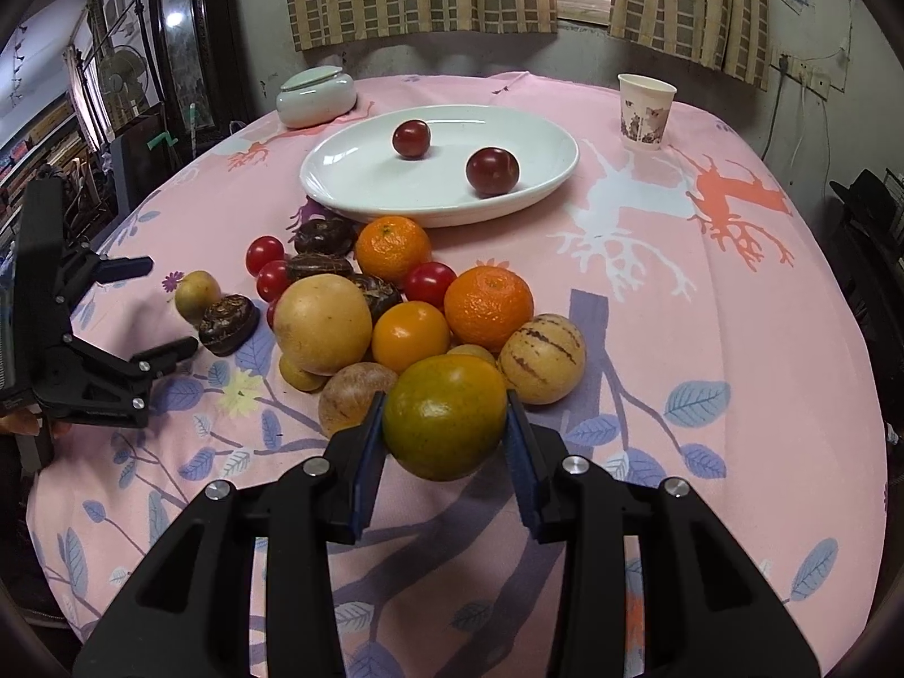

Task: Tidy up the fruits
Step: 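Grasp the yellow pear with the left tool while the right tool grasps the green tangerine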

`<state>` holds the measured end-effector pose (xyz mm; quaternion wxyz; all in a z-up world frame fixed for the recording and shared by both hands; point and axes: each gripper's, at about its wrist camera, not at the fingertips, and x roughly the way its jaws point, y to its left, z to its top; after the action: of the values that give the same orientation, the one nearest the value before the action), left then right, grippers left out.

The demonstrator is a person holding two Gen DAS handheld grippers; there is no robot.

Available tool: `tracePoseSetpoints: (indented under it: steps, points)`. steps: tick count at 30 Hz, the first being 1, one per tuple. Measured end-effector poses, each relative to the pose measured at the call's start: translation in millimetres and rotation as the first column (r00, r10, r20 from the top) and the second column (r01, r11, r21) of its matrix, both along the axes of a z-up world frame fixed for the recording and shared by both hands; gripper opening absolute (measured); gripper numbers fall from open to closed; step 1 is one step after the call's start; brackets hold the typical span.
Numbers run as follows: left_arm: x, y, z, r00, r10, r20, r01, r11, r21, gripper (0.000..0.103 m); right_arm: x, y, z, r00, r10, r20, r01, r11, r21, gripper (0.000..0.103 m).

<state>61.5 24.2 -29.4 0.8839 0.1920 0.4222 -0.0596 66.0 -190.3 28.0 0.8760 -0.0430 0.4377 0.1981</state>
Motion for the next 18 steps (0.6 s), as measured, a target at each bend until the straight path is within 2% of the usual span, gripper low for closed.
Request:
tracePoseSetpoints:
  steps: [2, 5, 9, 11, 12, 13, 18]
  points:
    - [5.9, -2.3, -1.8, 1.0, -0.02, 0.01, 0.02, 1.0, 0.015, 0.095, -1.3, 1.1, 1.5, 1.0, 0.007, 0.004, -0.007, 1.0, 0.003, 0.04]
    - [12.1, -10.9, 2.4, 0.995, -0.071, 0.063, 0.065, 0.993, 0.095, 0.094, -3.9, 1.5, 5.7, 1.0, 0.019, 0.018, -0.019, 1.0, 0.019, 0.04]
    - [23.4, -11.0, -2.4, 0.988, -0.15, 0.031, 0.148, 0.987, 0.059, 0.089, -3.8, 1.6, 3.7, 1.0, 0.017, 0.007, -0.017, 1.0, 0.009, 0.04]
    - [22.9, -10.1, -2.3, 0.981, -0.193, 0.035, 0.192, 0.981, 0.026, 0.079, -1.4, -0.9, 1.7, 1.0, 0.002, -0.005, -0.002, 1.0, 0.004, 0.04]
    - [23.1, -8.6, -1.7, 0.978, -0.21, 0.014, 0.21, 0.977, -0.026, 0.056, -0.3, -2.5, 1.3, 1.0, -0.006, -0.011, 0.006, 1.0, 0.005, 0.04]
    - [24.2, -8.5, -3.3, 0.977, -0.215, -0.009, 0.214, 0.975, -0.066, 0.039, -0.4, -3.5, 0.7, 1.0, -0.008, -0.013, 0.008, 1.0, 0.008, 0.04]
    - [26.1, -8.1, -6.2, 0.98, -0.198, 0.011, 0.198, 0.976, -0.095, 0.039, 1.0, -6.1, -1.0, 1.0, -0.019, -0.026, 0.019, 1.0, 0.013, 0.044]
